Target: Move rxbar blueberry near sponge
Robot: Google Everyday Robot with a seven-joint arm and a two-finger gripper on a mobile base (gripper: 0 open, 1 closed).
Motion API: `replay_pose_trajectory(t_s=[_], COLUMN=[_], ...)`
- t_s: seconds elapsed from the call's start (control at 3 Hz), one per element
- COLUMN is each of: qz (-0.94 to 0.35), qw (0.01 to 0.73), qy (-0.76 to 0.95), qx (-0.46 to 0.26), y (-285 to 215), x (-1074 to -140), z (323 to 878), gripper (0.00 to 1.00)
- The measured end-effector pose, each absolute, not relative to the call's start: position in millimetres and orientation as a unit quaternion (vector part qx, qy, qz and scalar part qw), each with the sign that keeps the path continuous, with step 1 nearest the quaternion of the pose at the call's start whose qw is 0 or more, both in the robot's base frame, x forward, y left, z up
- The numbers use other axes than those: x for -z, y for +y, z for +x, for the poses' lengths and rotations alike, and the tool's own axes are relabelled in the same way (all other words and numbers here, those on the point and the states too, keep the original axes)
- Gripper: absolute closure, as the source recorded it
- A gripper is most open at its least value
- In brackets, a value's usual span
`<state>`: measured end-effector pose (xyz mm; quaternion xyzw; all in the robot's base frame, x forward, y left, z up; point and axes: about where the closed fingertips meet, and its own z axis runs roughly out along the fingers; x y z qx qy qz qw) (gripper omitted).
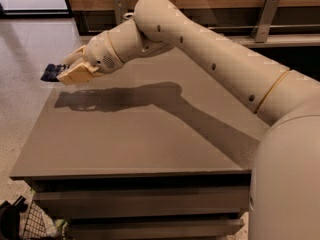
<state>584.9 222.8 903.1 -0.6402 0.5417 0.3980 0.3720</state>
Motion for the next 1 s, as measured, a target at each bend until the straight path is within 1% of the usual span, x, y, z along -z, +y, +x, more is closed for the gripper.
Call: replay_pose_trajectory(t_s=[0.67,1.0], qz=[-0.643,-0.644], qw=[0.369,0.367], qy=[0.539,0.537], qx=[-0.401,-0.403], y=[228.4,231.5], x=[-901.7,-901.0], z=[581.4,579.5], gripper=[0.25,0.0])
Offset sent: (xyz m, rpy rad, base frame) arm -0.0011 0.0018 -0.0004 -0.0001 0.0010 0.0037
